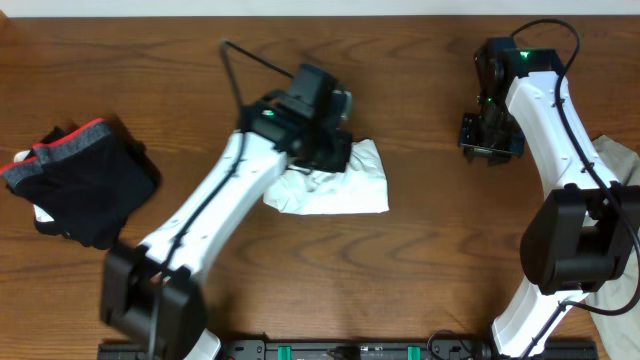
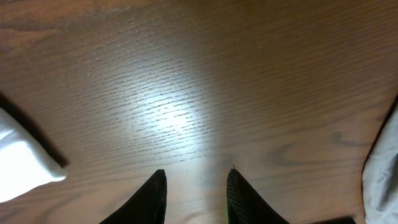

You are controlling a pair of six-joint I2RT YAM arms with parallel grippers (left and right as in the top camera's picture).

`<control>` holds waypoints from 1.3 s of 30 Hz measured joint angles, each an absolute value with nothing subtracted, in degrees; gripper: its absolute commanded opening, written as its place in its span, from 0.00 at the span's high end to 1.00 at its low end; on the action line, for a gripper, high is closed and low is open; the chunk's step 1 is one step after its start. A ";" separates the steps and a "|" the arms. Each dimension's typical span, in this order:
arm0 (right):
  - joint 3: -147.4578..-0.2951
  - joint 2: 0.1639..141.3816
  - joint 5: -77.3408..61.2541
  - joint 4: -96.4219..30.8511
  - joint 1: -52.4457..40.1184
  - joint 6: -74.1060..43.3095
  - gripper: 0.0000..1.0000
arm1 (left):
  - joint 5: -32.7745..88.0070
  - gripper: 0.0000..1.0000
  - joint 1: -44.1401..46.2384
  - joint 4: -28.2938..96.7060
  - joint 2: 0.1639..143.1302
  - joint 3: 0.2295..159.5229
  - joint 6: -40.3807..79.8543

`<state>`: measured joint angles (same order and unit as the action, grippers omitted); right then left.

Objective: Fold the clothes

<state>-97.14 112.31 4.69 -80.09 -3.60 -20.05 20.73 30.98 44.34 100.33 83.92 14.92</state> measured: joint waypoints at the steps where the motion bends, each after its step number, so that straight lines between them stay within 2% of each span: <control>1: -97.14 112.31 4.64 -80.12 -3.62 -20.03 0.69 | 20.60 0.94 31.64 43.11 101.38 83.92 15.97; 11: -97.14 112.31 4.51 -79.99 -5.15 -19.90 0.69 | 20.53 0.94 34.89 31.94 104.20 83.92 25.71; 22: -97.12 112.29 3.36 -77.19 -6.90 -18.63 0.68 | 20.58 0.94 34.37 31.70 104.18 83.92 30.04; 32: -91.24 112.92 -5.63 -61.80 -7.81 -15.22 0.70 | 20.56 0.94 24.80 37.36 102.08 83.92 30.22; 39: -83.64 115.28 -8.25 -52.27 -13.15 -14.79 0.70 | 20.38 0.94 18.81 39.92 97.54 83.92 30.24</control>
<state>-83.64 115.28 -8.25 -52.27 -13.15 -14.79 20.38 18.81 39.92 97.54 83.92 30.24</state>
